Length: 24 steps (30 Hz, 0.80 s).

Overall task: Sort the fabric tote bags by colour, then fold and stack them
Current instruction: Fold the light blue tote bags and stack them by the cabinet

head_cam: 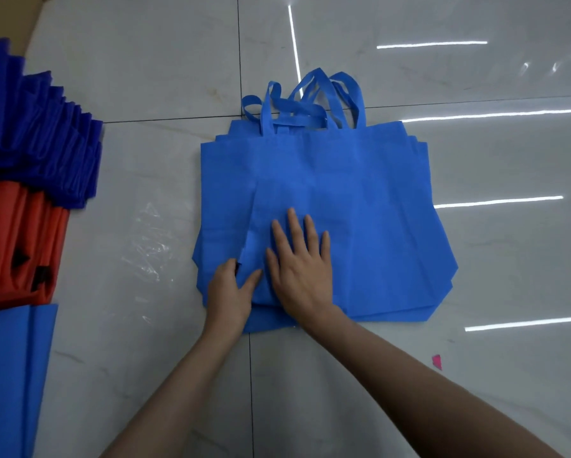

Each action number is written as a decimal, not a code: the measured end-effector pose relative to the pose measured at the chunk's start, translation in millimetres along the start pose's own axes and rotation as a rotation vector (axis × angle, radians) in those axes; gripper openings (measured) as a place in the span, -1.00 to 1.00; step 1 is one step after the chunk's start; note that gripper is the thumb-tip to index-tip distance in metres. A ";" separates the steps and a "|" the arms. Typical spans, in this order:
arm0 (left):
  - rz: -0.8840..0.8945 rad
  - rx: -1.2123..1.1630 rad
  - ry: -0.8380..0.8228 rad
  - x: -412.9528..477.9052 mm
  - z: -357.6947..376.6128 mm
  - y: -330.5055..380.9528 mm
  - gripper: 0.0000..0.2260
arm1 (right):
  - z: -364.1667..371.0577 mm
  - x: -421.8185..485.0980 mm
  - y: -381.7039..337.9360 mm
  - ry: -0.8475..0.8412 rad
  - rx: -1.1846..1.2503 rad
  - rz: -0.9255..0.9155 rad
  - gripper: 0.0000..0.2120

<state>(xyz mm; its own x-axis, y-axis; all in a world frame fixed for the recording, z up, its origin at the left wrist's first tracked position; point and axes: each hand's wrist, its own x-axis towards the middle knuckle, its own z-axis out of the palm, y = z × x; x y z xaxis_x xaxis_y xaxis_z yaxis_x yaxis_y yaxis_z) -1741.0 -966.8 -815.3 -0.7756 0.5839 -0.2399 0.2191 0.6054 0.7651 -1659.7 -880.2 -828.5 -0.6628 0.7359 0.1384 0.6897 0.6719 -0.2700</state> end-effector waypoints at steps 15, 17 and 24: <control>0.202 0.583 0.147 -19.2 16.7 13.7 -0.53 | -5.7 -33.7 68.7 -0.103 -0.102 0.000 -0.51; 0.305 0.693 0.123 -23.2 34.2 11.5 -0.60 | -10.4 -24.5 64.7 -0.036 -0.133 -0.021 -0.55; 0.317 0.794 0.052 -21.3 57.7 -17.5 -0.46 | 1.7 29.7 68.9 -0.210 -0.102 -0.451 -0.53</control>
<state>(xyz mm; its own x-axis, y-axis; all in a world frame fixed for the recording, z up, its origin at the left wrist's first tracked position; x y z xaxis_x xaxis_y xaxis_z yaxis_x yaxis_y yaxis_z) -1694.1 -958.6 -858.0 -0.6298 0.7755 -0.0428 0.7646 0.6288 0.1416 -1632.3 -812.2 -844.7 -0.9384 0.3448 0.0221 0.3391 0.9315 -0.1315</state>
